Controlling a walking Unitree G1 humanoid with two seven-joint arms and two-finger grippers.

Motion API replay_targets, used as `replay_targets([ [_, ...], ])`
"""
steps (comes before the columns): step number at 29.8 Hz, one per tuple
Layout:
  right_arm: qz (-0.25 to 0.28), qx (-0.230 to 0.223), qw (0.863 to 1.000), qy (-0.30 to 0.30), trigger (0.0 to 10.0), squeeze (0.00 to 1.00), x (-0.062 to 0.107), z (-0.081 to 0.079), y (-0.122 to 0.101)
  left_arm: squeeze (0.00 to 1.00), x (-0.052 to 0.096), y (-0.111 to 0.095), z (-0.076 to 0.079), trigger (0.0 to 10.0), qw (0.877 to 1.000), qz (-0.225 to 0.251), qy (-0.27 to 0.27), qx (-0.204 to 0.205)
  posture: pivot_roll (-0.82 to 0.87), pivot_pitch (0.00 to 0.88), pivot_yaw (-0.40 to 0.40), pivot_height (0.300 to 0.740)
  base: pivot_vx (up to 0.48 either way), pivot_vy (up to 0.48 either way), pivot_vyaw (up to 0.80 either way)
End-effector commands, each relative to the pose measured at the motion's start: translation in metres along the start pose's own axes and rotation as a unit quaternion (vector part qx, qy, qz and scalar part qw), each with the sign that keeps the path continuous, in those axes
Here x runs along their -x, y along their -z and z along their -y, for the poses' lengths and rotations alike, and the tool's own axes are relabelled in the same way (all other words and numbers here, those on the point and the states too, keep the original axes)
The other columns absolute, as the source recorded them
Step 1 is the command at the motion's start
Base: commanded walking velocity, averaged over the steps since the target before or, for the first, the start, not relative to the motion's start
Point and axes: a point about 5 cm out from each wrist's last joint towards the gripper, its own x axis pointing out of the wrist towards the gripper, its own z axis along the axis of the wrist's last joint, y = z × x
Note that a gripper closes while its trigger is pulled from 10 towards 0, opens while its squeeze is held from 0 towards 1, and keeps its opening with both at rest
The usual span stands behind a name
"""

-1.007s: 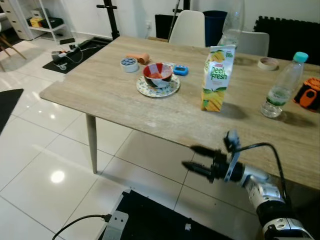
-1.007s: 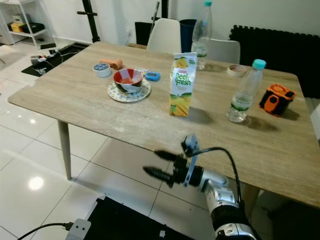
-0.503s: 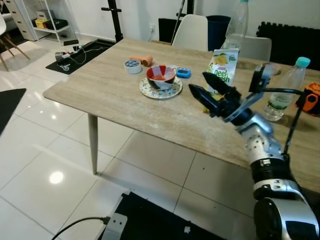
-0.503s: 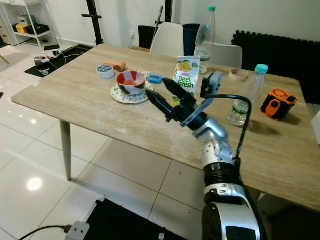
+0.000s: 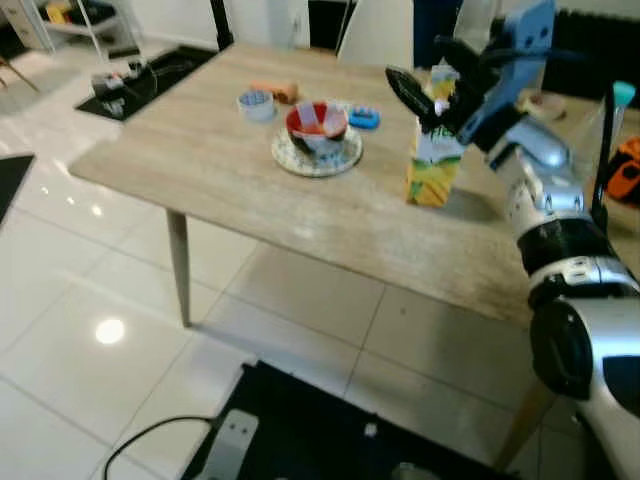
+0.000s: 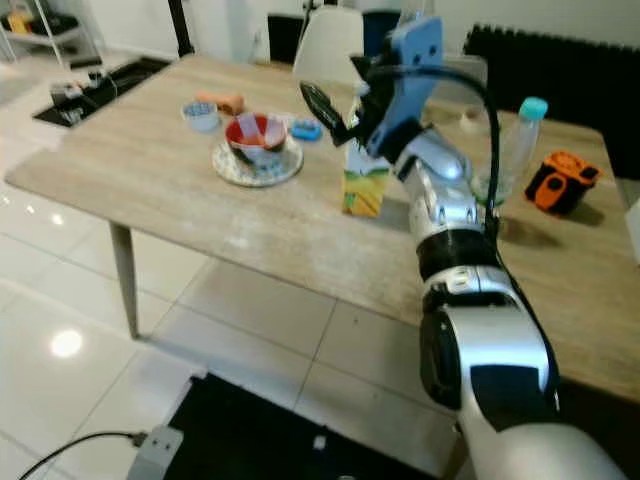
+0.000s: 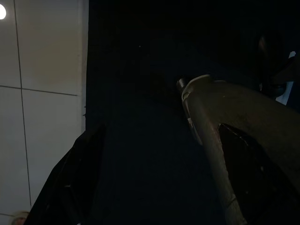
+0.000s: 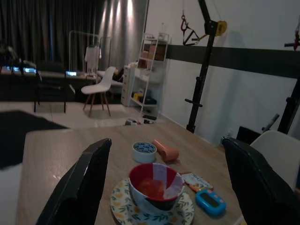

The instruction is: Restocking fridge

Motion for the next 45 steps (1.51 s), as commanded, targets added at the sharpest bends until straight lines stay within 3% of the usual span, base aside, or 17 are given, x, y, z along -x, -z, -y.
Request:
replay_targets([
  [1, -0.013, 0.037, 0.999, -0.004, 10.0, 0.00, -0.007, -0.001, -0.004, 0.00, 0.004, 0.027, 0.011, 10.0, 0.999, -0.046, 0.023, 0.000, -0.01, 0.142, -0.029, 0.740, 0.000, 0.000, 0.00],
  [6, -0.014, 0.086, 0.996, -0.016, 10.0, 0.00, -0.015, -0.001, -0.017, 0.00, 0.009, 0.044, 0.010, 10.0, 0.997, -0.064, 0.030, -0.014, 0.01, 0.174, -0.024, 0.740, 0.000, 0.000, 0.00],
  [15, -0.022, 0.136, 0.990, -0.020, 10.0, 0.00, -0.019, 0.005, -0.029, 0.00, 0.011, 0.049, 0.004, 10.0, 0.997, -0.066, 0.027, -0.019, 0.02, 0.202, -0.021, 0.740, 0.000, 0.000, 0.00],
  [18, -0.070, 0.221, 0.972, 0.024, 10.0, 0.00, -0.017, 0.018, -0.031, 0.00, 0.011, 0.045, 0.002, 10.0, 0.998, -0.059, 0.029, -0.026, 0.01, 0.214, -0.018, 0.740, 0.000, 0.000, 0.00],
  [20, -0.081, 0.241, 0.967, 0.038, 10.0, 0.00, -0.016, 0.021, -0.031, 0.00, 0.011, 0.044, 0.003, 10.0, 0.998, -0.058, 0.030, -0.027, 0.01, 0.216, -0.017, 0.740, 0.000, 0.000, 0.00],
  [23, -0.088, 0.241, 0.963, 0.083, 10.0, 0.00, -0.011, 0.033, -0.034, 0.00, 0.009, 0.041, 0.005, 10.0, 0.998, -0.054, 0.034, -0.031, 0.00, 0.216, -0.016, 0.740, 0.000, 0.000, 0.00],
  [38, -0.108, 0.258, 0.947, 0.159, 10.0, 0.00, 0.004, 0.064, -0.048, 0.00, 0.009, 0.040, 0.006, 10.0, 0.997, -0.053, 0.038, -0.034, 0.00, 0.196, -0.015, 0.740, 0.000, 0.000, 0.00],
  [43, -0.124, 0.266, 0.943, 0.159, 10.0, 0.00, 0.006, 0.068, -0.049, 0.00, 0.008, 0.038, 0.006, 10.0, 0.997, -0.052, 0.037, -0.034, 0.00, 0.190, -0.017, 0.740, 0.000, 0.000, 0.00],
  [45, -0.158, 0.270, 0.940, 0.136, 10.0, 0.00, 0.009, 0.070, -0.044, 0.00, 0.008, 0.036, 0.006, 10.0, 0.998, -0.050, 0.037, -0.033, -0.01, 0.185, -0.018, 0.740, 0.000, 0.000, 0.00],
])
